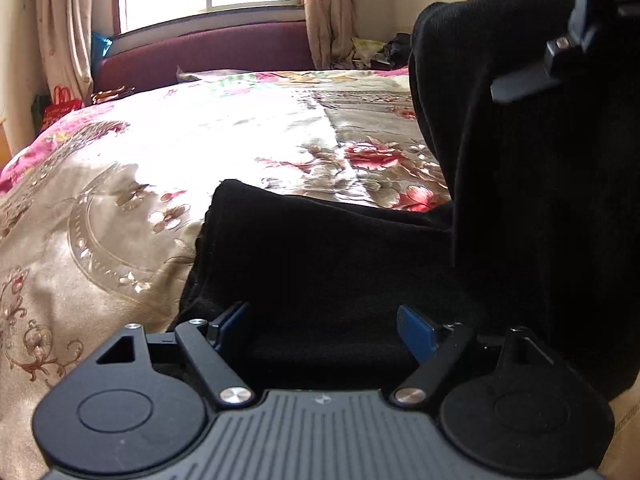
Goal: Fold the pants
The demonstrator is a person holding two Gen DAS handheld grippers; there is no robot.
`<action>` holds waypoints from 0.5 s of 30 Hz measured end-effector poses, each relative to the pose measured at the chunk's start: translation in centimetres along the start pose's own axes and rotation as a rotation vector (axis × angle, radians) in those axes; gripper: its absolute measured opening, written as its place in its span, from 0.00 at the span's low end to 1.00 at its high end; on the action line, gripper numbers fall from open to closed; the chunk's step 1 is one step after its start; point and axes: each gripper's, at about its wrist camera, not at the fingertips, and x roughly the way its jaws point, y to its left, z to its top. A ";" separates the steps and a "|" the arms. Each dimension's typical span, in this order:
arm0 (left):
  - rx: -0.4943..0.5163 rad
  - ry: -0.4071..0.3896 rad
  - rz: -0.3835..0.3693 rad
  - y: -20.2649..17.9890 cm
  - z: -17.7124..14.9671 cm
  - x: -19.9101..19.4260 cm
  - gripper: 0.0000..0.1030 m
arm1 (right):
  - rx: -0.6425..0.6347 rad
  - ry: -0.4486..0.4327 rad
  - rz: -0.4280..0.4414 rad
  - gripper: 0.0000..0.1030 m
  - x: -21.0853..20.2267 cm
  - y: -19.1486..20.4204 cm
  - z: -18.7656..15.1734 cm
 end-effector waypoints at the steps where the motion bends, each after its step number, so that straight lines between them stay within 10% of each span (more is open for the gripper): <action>1: -0.024 -0.002 -0.002 0.7 0.1 0.0 0.91 | -0.024 0.019 -0.008 0.19 0.7 0.8 -0.5; 7: -0.117 -0.009 -0.042 4.4 0.1 -1.3 0.88 | -0.079 0.070 -0.055 0.19 4.9 3.6 -3.4; 11: -0.119 -0.003 0.125 6.3 -0.2 -1.7 0.88 | -0.108 0.095 -0.088 0.21 7.1 5.1 -4.8; 15: -0.342 0.028 0.052 10.4 -1.0 -1.6 0.89 | -0.128 0.094 -0.117 0.21 8.5 6.0 -6.0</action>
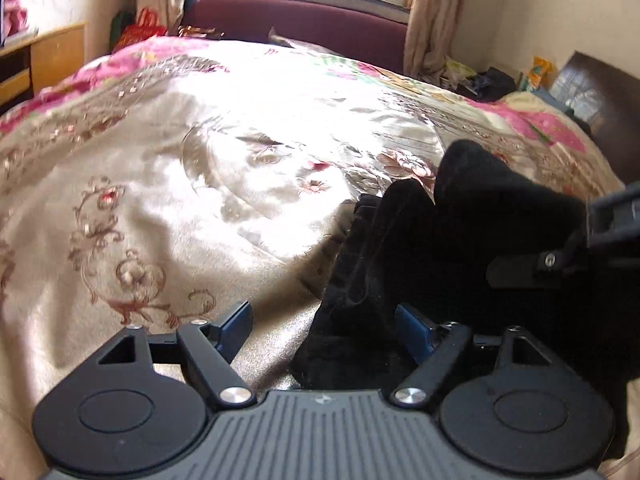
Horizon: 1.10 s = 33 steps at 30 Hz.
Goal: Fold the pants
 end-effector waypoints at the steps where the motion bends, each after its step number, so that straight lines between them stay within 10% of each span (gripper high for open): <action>1: -0.031 -0.006 -0.013 0.5 0.1 -0.2 0.89 | -0.006 0.000 -0.008 0.22 0.3 0.3 -0.1; 7: -0.104 -0.058 0.045 2.9 0.2 -1.2 0.89 | 0.035 -0.009 -0.002 0.54 1.8 2.0 -0.2; 14: -0.158 -0.129 0.113 4.8 0.2 -2.5 0.89 | 0.018 -0.004 0.171 0.54 1.2 4.1 0.0; 21: -0.107 -0.124 -0.100 3.6 -0.1 -3.8 0.89 | -0.506 -0.069 0.083 0.54 -0.8 5.8 4.6; 30: 0.007 -0.048 -0.192 1.1 -1.9 -4.0 0.90 | -0.847 0.218 0.170 0.60 5.4 7.8 6.6; 33: 0.010 -0.043 -0.207 0.8 -2.0 -3.6 0.90 | -0.892 0.273 0.184 0.40 5.7 6.8 6.6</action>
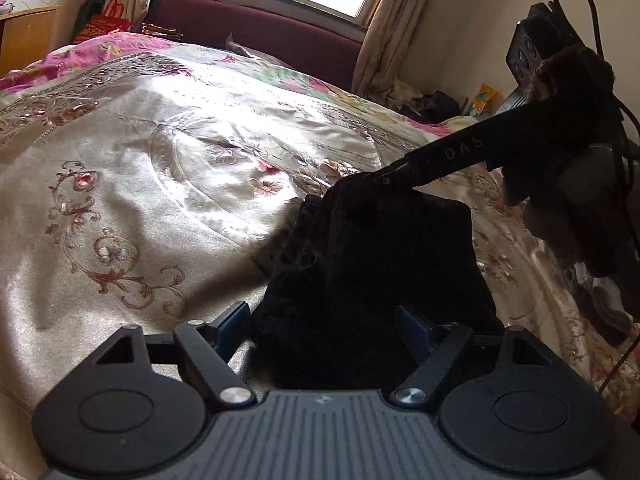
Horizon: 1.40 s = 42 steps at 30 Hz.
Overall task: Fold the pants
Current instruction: 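Grasp the folded black pants bundle with the left gripper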
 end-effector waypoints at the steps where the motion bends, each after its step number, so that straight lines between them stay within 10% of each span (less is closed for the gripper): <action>1: 0.009 -0.012 0.016 -0.3 0.1 0.1 0.88 | -0.012 0.016 0.001 0.32 -0.1 -0.2 -0.3; 8: 0.246 0.014 0.127 -4.1 2.2 1.6 0.40 | 0.053 -0.028 0.026 0.11 -2.2 -2.3 -0.8; 18: 0.254 0.136 0.024 -3.7 4.7 2.9 0.63 | 0.201 -0.146 0.023 0.02 -1.3 -5.3 1.1; 21: 0.308 0.172 0.009 -4.0 3.9 2.8 0.73 | 0.170 -0.182 0.098 0.09 -3.2 -5.7 0.4; 25: 0.298 0.196 0.002 -4.2 3.3 2.7 0.74 | 0.111 -0.151 0.181 0.54 -4.1 -6.0 -1.0; 28: 0.248 0.209 0.023 -3.9 3.2 3.6 0.75 | 0.051 -0.069 0.178 0.54 -2.3 -5.5 -1.7; 34: 0.296 0.211 0.076 -4.8 3.7 4.1 0.43 | 0.003 -0.029 0.106 0.13 -0.6 -3.7 -2.5; 42: 0.333 0.171 0.180 -4.3 5.2 6.1 0.39 | 0.238 -0.158 0.093 0.06 -0.5 -7.9 -1.7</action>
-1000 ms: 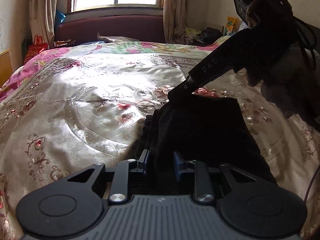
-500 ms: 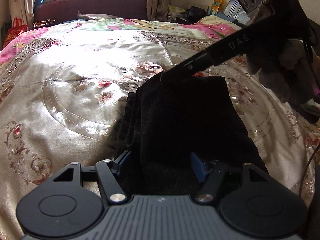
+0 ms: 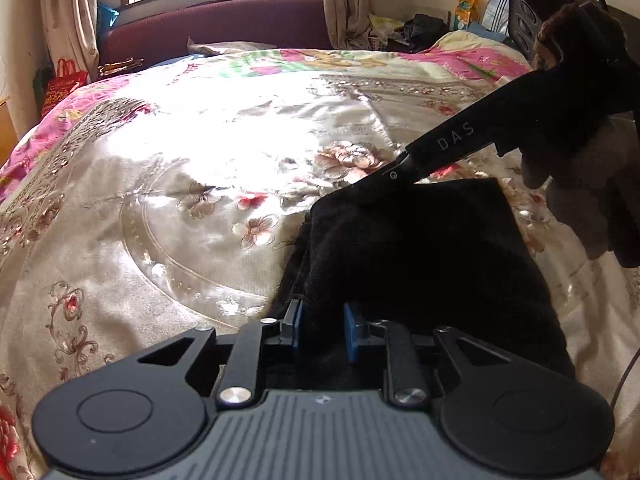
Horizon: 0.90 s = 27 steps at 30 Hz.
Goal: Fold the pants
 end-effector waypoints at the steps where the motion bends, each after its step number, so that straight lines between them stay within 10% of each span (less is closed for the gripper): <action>1: 0.013 0.018 0.010 0.0 -0.4 0.8 0.43 | 0.011 0.016 -0.014 0.09 1.3 -0.4 -0.5; 4: -0.004 0.019 0.023 0.9 -0.6 0.3 0.62 | 0.005 -0.011 -0.054 0.18 2.3 0.1 -2.0; 9: 0.024 -0.024 0.084 2.1 1.1 -2.4 0.62 | 0.100 -0.178 -0.013 0.38 -5.0 -0.4 -2.8; 13: -0.021 -0.013 -0.007 2.5 1.6 -1.9 0.63 | 0.182 -0.198 0.000 0.60 -10.0 -2.0 -6.6; 17: -0.026 0.032 -0.060 1.7 1.1 -0.1 0.69 | 0.301 -0.097 0.000 0.61 -10.3 -3.7 -11.5; 22: 0.025 0.047 -0.028 2.5 0.9 1.0 1.00 | 0.439 -0.055 0.048 0.65 -7.3 -5.3 -14.1; 27: 0.060 0.040 -0.007 3.0 0.6 1.2 1.00 | 0.469 -0.077 0.059 0.70 -6.5 -5.7 -14.4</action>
